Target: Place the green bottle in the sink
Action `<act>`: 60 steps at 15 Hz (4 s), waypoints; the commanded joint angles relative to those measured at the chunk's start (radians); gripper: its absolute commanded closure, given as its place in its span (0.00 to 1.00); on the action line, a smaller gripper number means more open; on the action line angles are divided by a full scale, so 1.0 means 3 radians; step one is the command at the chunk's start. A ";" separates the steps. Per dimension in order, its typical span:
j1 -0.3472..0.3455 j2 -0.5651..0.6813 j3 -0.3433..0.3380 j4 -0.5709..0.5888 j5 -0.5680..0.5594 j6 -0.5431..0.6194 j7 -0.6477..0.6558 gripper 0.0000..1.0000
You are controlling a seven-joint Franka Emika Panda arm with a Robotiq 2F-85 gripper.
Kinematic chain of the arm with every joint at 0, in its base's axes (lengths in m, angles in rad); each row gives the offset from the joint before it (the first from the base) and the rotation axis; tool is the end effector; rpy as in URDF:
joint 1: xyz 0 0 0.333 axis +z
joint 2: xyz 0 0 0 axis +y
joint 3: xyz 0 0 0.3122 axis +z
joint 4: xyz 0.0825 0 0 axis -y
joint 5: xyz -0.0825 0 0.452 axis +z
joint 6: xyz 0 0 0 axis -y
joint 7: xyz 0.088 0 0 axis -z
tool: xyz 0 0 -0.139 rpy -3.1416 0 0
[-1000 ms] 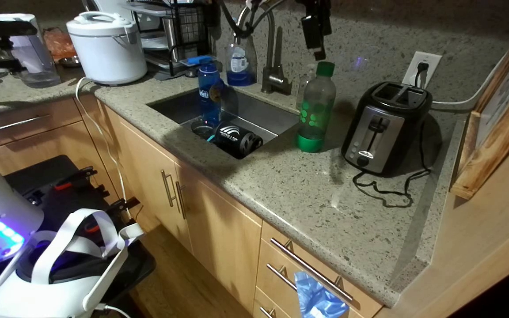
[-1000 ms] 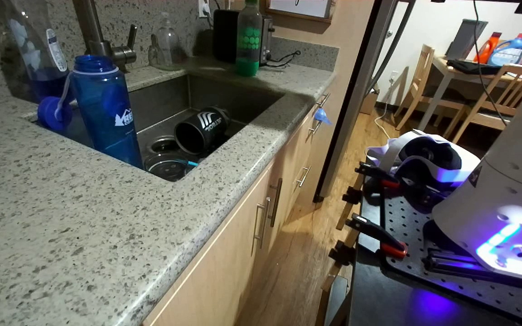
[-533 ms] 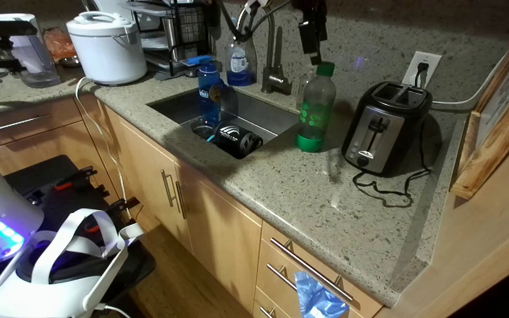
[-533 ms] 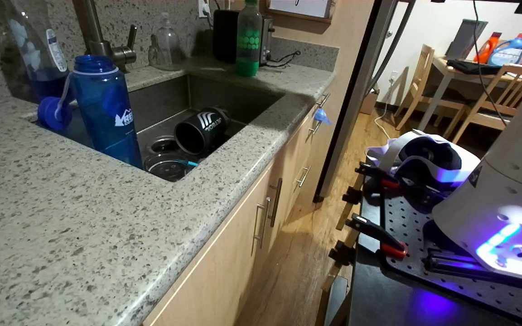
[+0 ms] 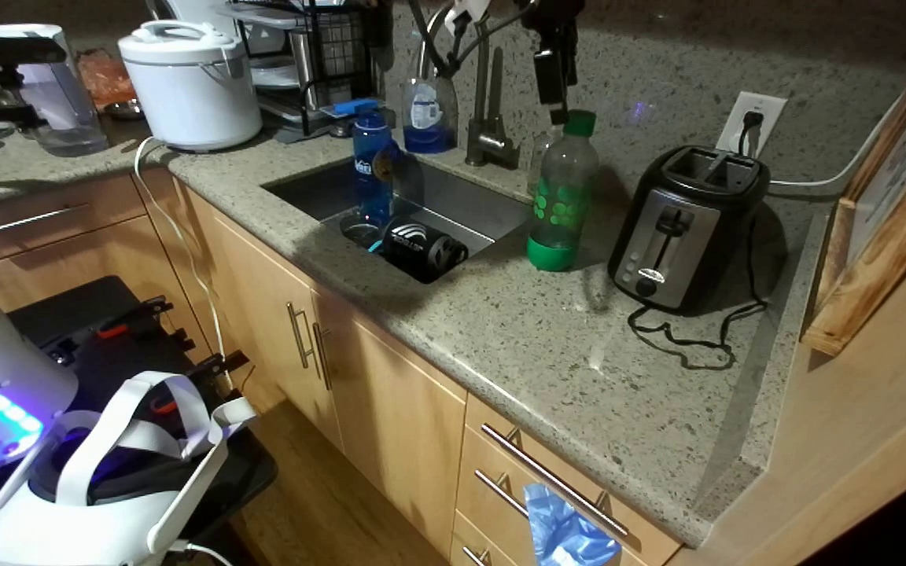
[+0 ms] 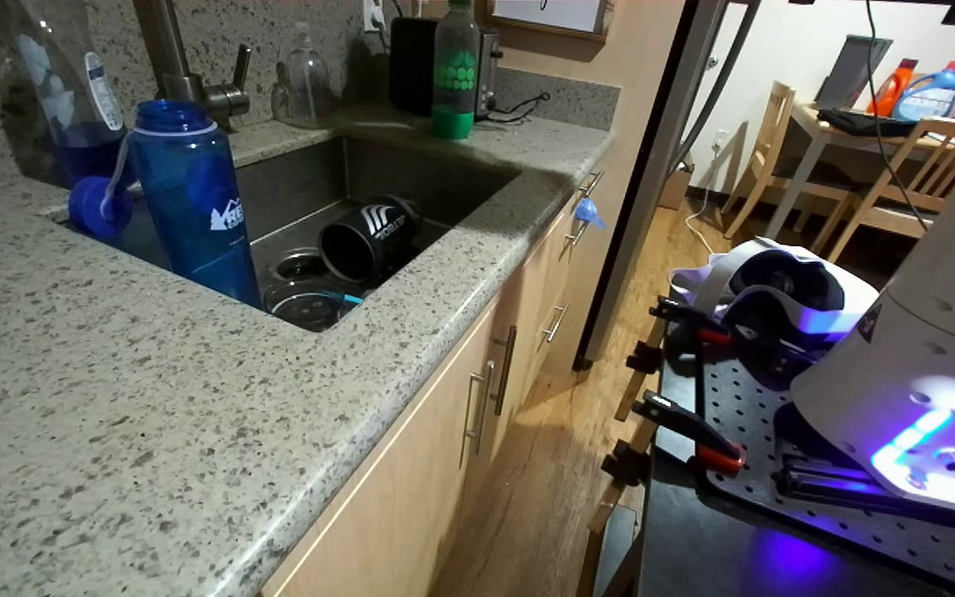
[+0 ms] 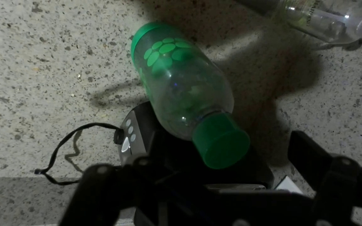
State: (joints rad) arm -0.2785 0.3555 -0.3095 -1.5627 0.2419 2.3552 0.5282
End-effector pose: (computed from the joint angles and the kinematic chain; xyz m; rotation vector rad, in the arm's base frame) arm 0.6648 -0.4015 0.4435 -2.4468 1.6827 -0.6924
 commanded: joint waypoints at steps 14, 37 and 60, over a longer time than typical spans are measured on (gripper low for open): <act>-0.0193 0.0565 0.0026 0.0972 -0.0014 -0.0619 0.0259 0.18; -0.0201 0.0606 0.0040 0.0958 0.0137 -0.0739 0.0182 0.75; 0.0064 -0.0366 0.0167 0.0186 0.0109 -0.0539 -0.0319 0.75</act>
State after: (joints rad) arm -0.2769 0.3136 -0.2793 -1.4172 0.2635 2.1673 0.4781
